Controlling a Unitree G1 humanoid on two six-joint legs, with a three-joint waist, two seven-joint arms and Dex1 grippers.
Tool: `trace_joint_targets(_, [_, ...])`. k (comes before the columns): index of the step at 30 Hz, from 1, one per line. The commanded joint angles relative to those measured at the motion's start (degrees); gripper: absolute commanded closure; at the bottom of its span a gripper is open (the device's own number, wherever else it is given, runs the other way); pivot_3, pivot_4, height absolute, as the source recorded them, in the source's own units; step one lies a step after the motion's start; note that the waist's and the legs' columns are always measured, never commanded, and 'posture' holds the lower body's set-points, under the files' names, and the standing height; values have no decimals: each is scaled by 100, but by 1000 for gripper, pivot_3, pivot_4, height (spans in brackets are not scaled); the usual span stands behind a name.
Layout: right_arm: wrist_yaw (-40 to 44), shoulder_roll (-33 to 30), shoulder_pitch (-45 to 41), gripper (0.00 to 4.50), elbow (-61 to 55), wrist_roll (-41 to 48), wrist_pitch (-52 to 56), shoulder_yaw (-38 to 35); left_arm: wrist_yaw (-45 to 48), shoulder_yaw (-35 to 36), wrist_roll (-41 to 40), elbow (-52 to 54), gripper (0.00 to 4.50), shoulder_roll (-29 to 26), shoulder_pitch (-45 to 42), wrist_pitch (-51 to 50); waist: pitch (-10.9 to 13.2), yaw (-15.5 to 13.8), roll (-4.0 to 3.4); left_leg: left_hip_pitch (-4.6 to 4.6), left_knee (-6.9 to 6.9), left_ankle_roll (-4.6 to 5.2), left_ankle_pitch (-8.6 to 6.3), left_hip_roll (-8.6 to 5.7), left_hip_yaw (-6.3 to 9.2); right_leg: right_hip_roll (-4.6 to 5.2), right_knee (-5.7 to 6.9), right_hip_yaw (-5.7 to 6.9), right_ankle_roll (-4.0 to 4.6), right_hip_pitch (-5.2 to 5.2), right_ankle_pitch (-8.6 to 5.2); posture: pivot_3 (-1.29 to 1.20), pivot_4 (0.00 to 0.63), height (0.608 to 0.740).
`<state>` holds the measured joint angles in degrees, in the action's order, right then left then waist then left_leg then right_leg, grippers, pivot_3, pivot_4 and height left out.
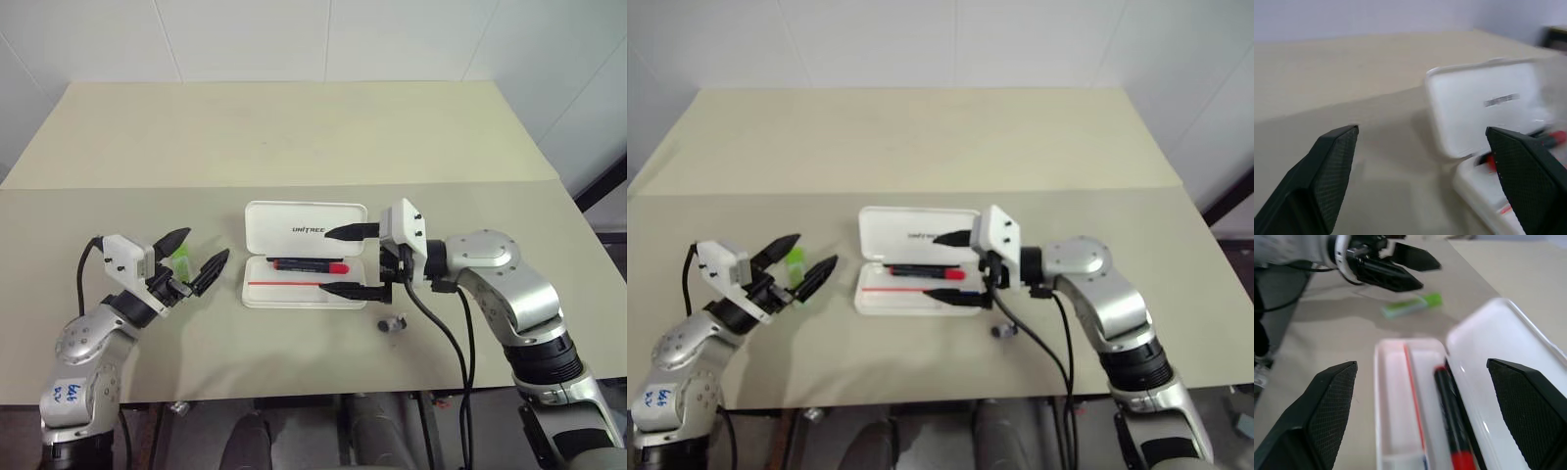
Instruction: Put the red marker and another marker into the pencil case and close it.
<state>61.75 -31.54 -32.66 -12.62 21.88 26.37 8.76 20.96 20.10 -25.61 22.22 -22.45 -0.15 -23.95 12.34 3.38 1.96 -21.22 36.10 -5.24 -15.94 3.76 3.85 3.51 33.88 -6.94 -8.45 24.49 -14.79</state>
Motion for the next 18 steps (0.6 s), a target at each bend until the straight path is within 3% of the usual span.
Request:
trace_joint_targets(1, [3, -81, -2, 16, 35, 10, -153, -115, -1070, -49, 261, 492, 0, 271, 35, -748, -1, -6, 1, 0, 1, 0, 0, -1, 0, 0, 0, -1, 0, -1, 0, 0, 150, 740])
trace_joint_targets(8, [-3, -70, 32, 16, 190, -49, -257, -64, -2366, 71, 745, 263, 0, 557, -450, -1670, -2, -24, 4, -2, 4, -5, 3, -2, 0, 0, -4, -1, 2, -1, 1, 0, 150, 740])
trace_joint_targets(18, [-150, -93, 151, 16, 69, -107, -248, -127, -2352, -323, 909, 8, 0, 458, -840, -2797, -3, -28, 3, 0, -3, -7, 3, -3, 0, 0, -5, 0, 3, -1, 2, 0, 150, 740])
